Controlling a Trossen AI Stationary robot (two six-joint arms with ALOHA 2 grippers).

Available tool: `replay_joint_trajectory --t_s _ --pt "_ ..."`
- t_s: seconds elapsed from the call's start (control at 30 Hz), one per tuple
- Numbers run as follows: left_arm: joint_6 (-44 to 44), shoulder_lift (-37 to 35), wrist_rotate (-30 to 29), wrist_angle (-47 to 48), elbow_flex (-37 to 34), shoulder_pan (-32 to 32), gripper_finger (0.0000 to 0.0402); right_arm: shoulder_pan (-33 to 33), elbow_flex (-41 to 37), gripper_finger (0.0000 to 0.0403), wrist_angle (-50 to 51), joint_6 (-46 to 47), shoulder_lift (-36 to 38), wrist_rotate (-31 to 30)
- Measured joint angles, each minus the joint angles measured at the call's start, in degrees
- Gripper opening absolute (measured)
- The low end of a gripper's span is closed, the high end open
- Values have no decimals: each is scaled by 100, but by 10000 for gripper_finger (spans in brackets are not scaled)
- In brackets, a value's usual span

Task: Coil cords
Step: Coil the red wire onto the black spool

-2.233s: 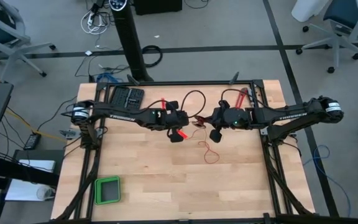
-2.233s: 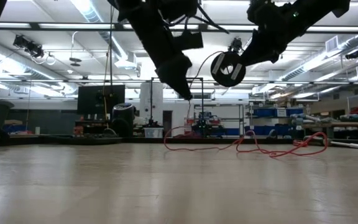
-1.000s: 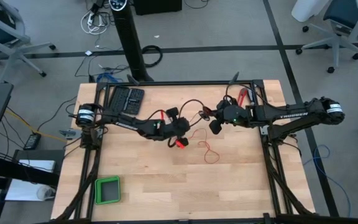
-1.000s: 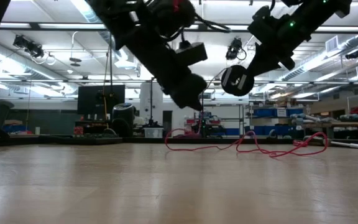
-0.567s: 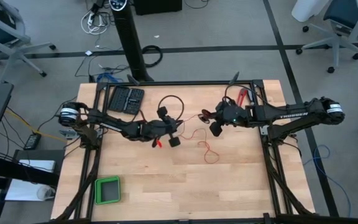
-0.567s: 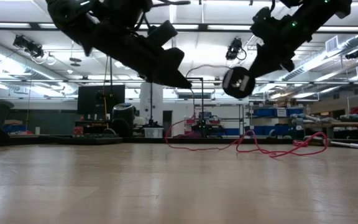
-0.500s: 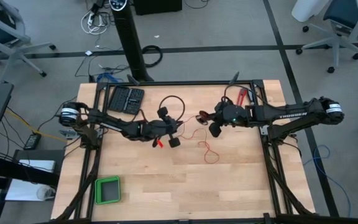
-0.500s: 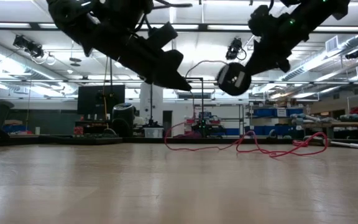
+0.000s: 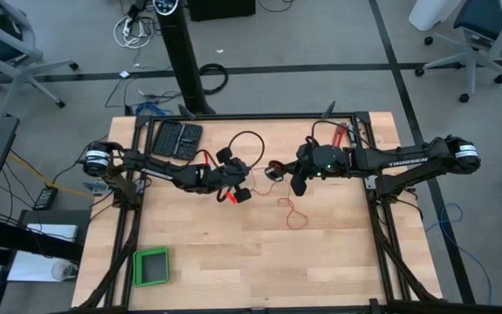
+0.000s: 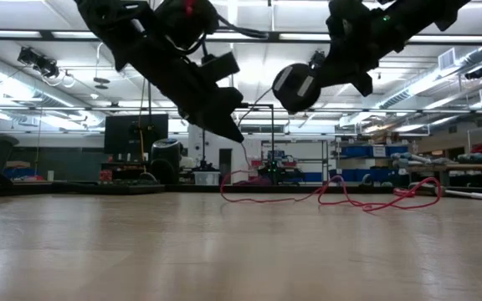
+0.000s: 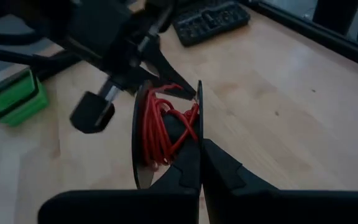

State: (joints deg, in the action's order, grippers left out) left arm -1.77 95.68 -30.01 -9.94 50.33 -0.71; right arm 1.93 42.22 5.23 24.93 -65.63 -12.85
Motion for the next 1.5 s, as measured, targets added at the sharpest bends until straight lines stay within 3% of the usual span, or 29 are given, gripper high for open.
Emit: replay_joint_trajectory --t_s 0.33,0.7,0.9,1.2,1.5 --pt "-176 0 93 -463 4 35 1 70 -2 0 -1491 202 -147 -697" --pt "-411 4 -64 -656 7 29 1 104 0 0 -3529 349 -1416 -1863" --pt "-769 7 -12 -69 275 29 1 227 0 0 -4178 348 -2016 -2467" --pt "-717 7 482 1097 1090 -74 1 387 2 0 -4340 348 -2526 -2462" --pt "165 7 528 1927 1825 -241 1 260 7 0 -3862 -131 -2511 -2157"
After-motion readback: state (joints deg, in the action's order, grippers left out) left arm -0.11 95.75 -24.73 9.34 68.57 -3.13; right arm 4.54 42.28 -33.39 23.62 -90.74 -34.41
